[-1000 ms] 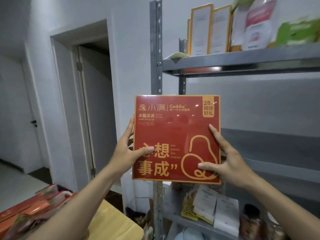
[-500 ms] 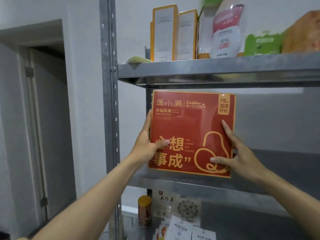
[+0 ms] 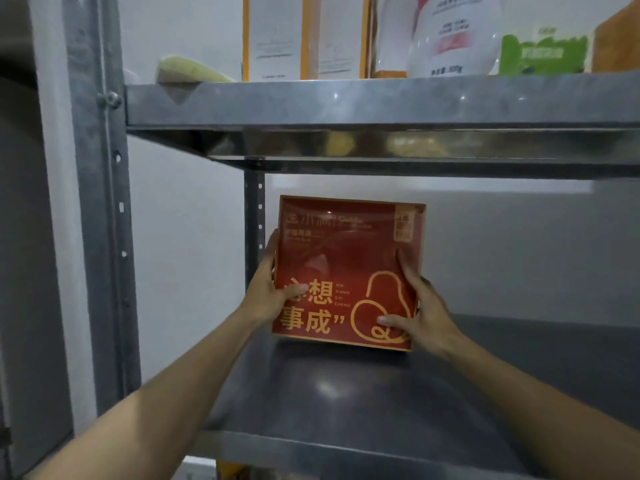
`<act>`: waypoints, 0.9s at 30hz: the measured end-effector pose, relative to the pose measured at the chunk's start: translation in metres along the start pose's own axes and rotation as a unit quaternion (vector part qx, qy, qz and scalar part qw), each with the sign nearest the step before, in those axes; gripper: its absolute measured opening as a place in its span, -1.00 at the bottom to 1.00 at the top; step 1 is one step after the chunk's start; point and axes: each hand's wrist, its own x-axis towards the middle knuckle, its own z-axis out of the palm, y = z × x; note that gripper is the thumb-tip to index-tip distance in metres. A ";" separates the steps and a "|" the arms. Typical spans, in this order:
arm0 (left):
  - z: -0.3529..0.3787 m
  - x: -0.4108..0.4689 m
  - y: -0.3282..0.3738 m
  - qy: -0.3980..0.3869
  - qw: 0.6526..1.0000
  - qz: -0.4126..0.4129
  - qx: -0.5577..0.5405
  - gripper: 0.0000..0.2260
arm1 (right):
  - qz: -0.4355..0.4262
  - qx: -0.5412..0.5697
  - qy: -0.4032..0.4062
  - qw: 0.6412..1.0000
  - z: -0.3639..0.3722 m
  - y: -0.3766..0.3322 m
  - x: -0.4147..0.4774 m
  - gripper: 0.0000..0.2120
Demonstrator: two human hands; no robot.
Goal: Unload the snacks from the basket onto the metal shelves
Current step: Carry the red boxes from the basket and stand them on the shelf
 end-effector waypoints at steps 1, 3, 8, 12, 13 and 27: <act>-0.001 0.005 -0.007 0.002 1.000 -0.006 0.004 -0.14 | -0.001 -0.002 -0.002 1.000 0.005 0.005 0.007 0.06; -0.002 0.013 -0.019 0.010 1.000 -0.024 0.014 -0.12 | 0.000 -0.014 -0.003 1.000 0.015 0.015 0.019 0.06; 0.000 0.031 -0.041 0.022 0.999 -0.034 0.035 -0.08 | -0.017 -0.086 -0.004 0.996 0.027 0.034 0.044 0.12; 0.004 0.043 -0.051 0.021 0.998 -0.042 0.042 -0.10 | -0.009 -0.108 -0.024 0.994 0.029 0.043 0.053 0.16; 0.004 0.045 -0.053 0.020 0.998 -0.043 0.043 -0.09 | -0.008 -0.113 -0.025 0.993 0.029 0.044 0.054 0.16; 0.006 0.040 -0.052 0.025 0.992 -0.073 0.096 -0.08 | 0.016 -0.134 -0.052 0.989 0.025 0.044 0.050 0.13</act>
